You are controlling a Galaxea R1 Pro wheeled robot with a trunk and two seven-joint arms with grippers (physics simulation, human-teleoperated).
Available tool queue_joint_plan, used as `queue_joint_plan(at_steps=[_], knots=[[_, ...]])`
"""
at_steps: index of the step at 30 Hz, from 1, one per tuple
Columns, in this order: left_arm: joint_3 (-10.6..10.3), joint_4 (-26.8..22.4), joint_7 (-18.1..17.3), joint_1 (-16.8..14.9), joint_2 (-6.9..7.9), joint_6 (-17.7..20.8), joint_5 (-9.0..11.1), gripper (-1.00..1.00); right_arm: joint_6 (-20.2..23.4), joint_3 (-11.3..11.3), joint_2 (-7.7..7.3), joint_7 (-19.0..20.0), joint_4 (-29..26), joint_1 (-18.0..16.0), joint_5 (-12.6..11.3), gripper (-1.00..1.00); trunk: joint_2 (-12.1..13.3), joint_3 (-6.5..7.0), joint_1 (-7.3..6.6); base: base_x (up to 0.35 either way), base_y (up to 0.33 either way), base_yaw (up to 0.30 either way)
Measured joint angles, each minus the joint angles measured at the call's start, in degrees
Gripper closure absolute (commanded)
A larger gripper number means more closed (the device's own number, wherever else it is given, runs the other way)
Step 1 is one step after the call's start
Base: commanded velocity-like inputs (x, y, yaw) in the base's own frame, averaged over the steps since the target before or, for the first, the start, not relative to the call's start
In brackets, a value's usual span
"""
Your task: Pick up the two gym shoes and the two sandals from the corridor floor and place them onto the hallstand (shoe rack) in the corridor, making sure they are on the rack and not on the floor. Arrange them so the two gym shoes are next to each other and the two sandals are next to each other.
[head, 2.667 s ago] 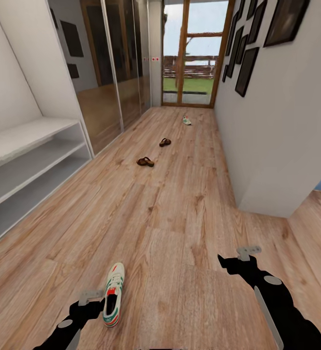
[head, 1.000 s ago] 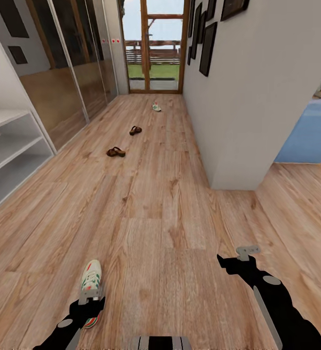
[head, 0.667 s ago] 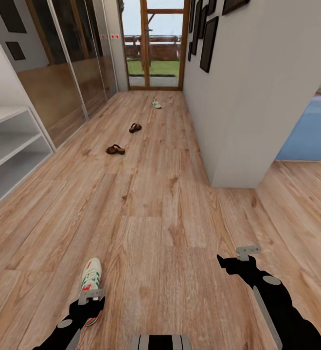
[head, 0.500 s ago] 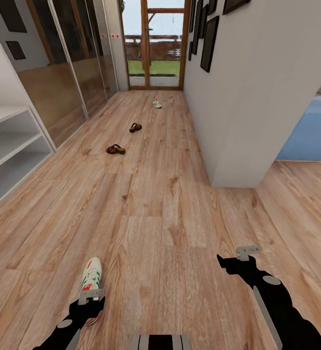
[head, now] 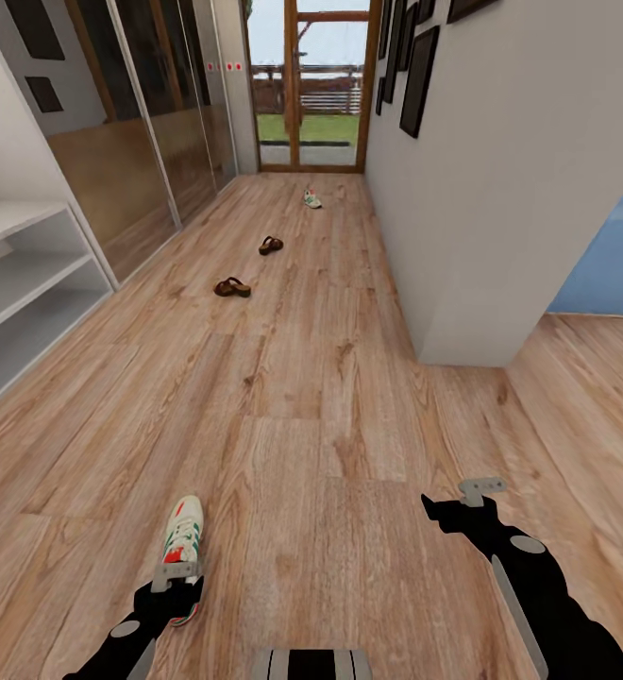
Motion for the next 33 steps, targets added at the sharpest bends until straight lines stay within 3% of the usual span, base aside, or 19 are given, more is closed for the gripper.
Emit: queue_joint_plan(at_steps=[3, 12, 16, 21, 22, 29, 33], knots=[[0.0, 0.0, 0.0, -0.1, 0.07, 0.0, 0.0, -1.0, 0.0, 0.0, 0.0, 0.0, 0.0, 0.0, 0.0, -1.0, 0.0, 0.0, 0.0, 0.0, 0.0, 0.002], [0.0, 0.0, 0.0, -0.1, 0.14, 0.0, 0.0, -1.0, 0.0, 0.1, 0.0, 0.0, 0.1, 0.0, 0.0, -1.0, -0.1, -2.21, 0.24, 0.0, 0.0, 0.015], [0.0, 0.0, 0.1, 0.0, 0.21, -0.2, 0.0, -1.0, 0.0, 0.1, 0.0, 0.0, 0.1, 0.0, 0.0, -1.0, -0.1, -2.51, 0.23, 0.0, 0.0, 0.054], [0.3, 0.4, 0.1, 0.1, 0.42, -4.2, 0.1, -1.0, 0.0, 0.0, 0.0, 0.0, 0.1, 0.0, 0.0, -1.0, -0.1, -2.85, 0.23, 0.0, 0.0, 0.038], [0.4, 0.6, 0.1, 0.2, 0.48, -6.6, 0.2, -1.0, 0.0, 0.1, 0.0, 0.0, 0.1, 0.0, 0.0, -1.0, -0.1, -2.87, 0.23, 0.0, 0.0, 0.011], [0.7, 0.8, 0.1, 0.2, 0.56, -8.0, 0.5, -1.0, 0.0, 0.1, 0.0, 0.0, 0.1, 0.0, 0.0, -1.0, -0.1, -2.93, 0.23, 0.0, 0.0, 0.005], [0.9, 0.9, 0.1, 0.2, 0.6, -8.3, 0.7, -1.0, 0.0, 0.1, 0.0, 0.0, 0.1, 0.0, 0.0, -1.0, -0.2, -3.82, 0.34, 0.0, 0.0, 0.0]])
